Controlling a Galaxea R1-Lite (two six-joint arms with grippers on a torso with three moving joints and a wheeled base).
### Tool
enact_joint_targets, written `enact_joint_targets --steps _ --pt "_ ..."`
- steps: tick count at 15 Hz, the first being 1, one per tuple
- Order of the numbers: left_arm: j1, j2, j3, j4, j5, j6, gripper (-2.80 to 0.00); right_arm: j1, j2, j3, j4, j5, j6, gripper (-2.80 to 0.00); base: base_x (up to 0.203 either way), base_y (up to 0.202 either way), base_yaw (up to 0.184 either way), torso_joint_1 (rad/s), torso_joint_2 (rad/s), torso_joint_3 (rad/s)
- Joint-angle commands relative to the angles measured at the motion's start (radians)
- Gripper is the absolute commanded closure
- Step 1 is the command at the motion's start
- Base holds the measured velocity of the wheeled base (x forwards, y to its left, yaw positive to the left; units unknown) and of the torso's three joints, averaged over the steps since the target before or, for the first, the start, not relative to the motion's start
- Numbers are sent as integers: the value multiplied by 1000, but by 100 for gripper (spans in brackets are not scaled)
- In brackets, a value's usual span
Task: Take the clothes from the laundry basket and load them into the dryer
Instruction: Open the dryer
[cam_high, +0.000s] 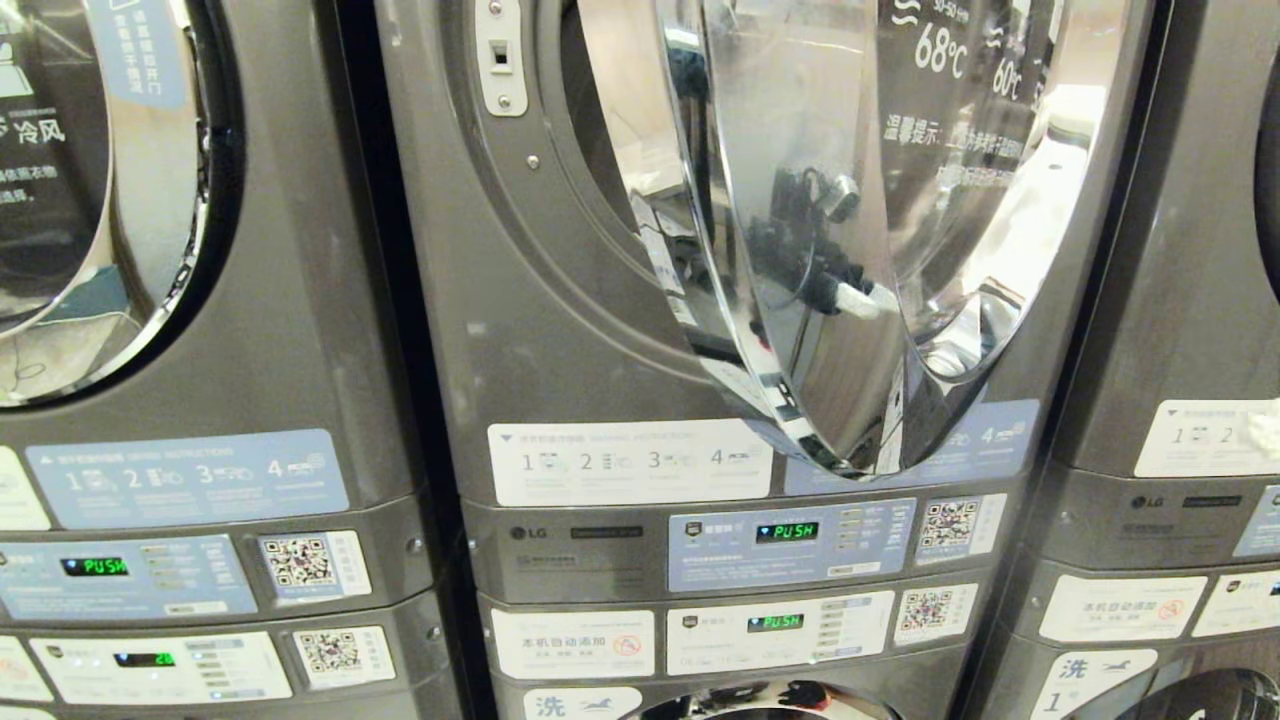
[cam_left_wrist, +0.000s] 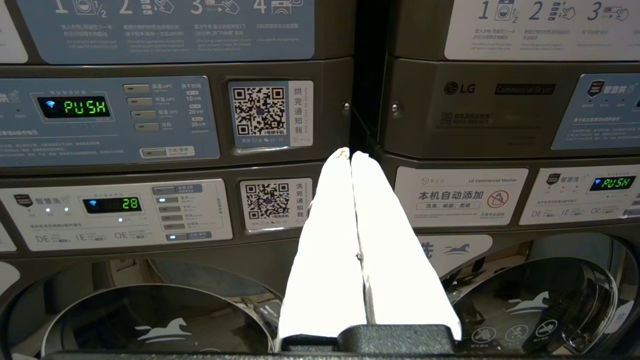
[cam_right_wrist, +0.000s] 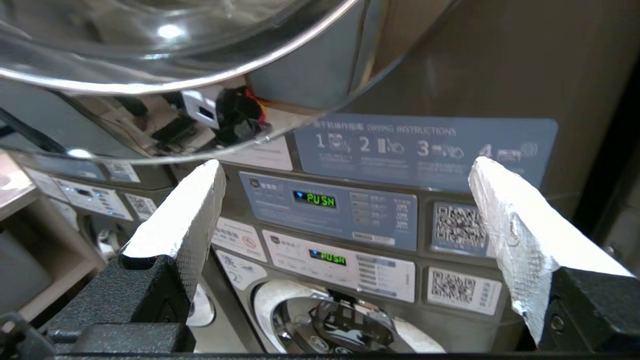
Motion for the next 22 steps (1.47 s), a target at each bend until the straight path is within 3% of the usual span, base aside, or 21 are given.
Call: enact_joint_targets --steps 1,4,5,7,9,11,14,17,20,22 --pt "0 0 0 1 0 0 0 -1 -48 30 -3 3 -3 -280 0 0 0 0 0 0" --pt "0 0 0 -1 0 0 0 7 -93 113 -5 -39 -37 -280 0 0 0 0 0 0" --pt "0 0 0 1 0 0 0 39 -115 158 -4 -92 -62 -280 0 0 0 0 0 0" --pt "0 0 0 1 0 0 0 164 -163 248 -4 -368 -75 -280 0 0 0 0 0 0" --pt "0 0 0 0 0 0 0 366 -276 395 -3 -652 -78 -280 0 0 0 0 0 0" --pt "0 0 0 -1 0 0 0 499 -458 537 11 -827 -98 -280 0 0 0 0 0 0" --pt "0 0 0 1 0 0 0 568 -726 589 162 -932 -131 -280 0 0 0 0 0 0" --pt "0 0 0 1 0 0 0 603 -742 613 270 -1011 -155 -280 0 0 0 0 0 0" --pt "0 0 0 0 0 0 0 555 -633 607 297 -1009 -219 -280 0 0 0 0 0 0" --pt "0 0 0 -1 0 0 0 499 -672 606 299 -1005 -224 -280 0 0 0 0 0 0"
